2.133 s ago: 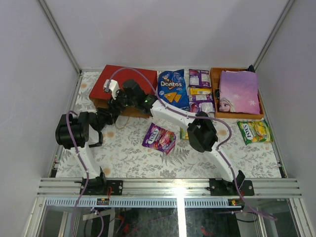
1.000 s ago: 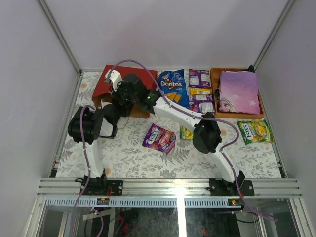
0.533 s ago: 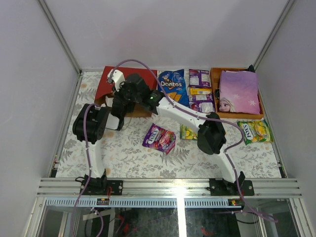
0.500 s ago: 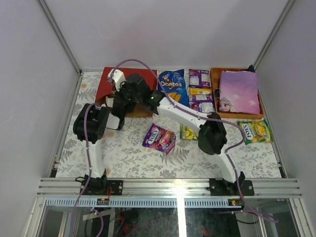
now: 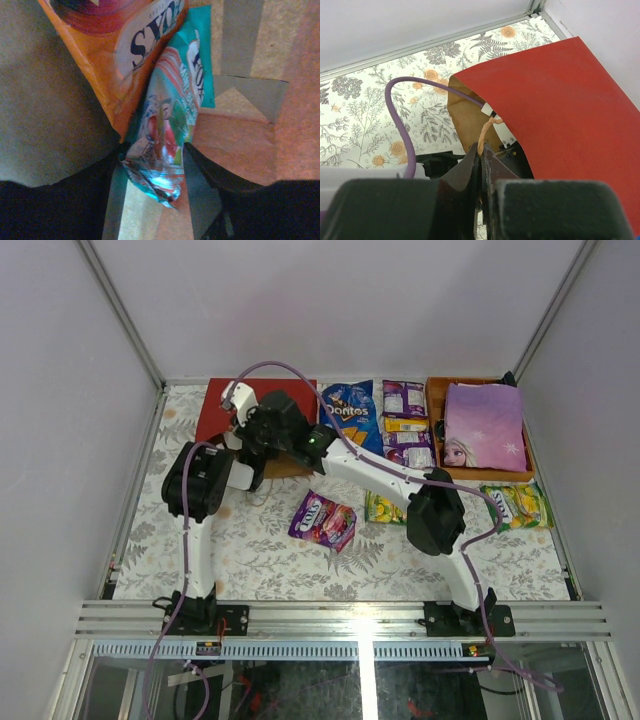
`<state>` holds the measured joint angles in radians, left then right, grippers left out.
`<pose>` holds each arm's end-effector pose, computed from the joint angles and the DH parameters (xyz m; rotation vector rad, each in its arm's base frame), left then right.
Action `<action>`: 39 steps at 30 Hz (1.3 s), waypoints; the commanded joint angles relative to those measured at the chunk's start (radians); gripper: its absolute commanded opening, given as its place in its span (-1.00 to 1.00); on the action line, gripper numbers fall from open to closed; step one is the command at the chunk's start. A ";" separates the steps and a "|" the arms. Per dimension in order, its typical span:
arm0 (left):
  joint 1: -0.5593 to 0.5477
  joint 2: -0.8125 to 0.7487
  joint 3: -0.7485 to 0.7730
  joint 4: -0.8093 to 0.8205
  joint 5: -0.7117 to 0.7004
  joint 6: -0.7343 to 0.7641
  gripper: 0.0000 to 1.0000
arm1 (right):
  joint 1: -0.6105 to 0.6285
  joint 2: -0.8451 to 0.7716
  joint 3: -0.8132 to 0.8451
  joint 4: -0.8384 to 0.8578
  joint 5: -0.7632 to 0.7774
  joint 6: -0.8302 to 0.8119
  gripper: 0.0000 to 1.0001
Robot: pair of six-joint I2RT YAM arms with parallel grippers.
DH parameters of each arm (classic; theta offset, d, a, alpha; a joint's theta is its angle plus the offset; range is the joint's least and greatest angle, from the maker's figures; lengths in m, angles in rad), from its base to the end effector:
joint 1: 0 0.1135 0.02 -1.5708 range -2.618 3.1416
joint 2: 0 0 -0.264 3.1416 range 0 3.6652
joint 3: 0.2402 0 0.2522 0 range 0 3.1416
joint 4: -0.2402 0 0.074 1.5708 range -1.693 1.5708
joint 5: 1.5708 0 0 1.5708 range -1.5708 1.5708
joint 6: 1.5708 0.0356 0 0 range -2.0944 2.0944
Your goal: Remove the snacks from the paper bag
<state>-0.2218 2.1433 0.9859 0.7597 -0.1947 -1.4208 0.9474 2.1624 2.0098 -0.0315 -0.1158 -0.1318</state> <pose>0.4081 -0.0850 0.0930 -1.2751 1.6284 -0.8668 0.3037 0.4294 0.3347 -1.0013 1.5028 0.6904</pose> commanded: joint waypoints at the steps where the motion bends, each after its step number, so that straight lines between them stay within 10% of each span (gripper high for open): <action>1: -0.007 0.046 0.035 -0.061 -0.044 0.001 -0.27 | 0.008 -0.089 -0.004 0.076 0.006 -0.012 -1.00; 4: -0.006 0.024 0.006 -0.008 -0.037 0.023 -1.00 | 0.009 -0.103 -0.022 0.083 0.016 -0.020 -1.00; 26: -0.008 -0.757 -0.581 -0.024 0.147 0.299 -1.00 | 0.007 -0.092 0.012 0.104 0.216 0.044 -1.00; 39: 0.058 -1.791 -0.766 -1.079 -0.085 0.262 -1.00 | 0.007 -0.177 -0.071 0.140 0.201 0.061 -1.00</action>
<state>-0.2008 0.5343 0.2119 0.0853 -0.1825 -1.1103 0.9482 2.0911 1.9450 0.0216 0.0704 -0.0826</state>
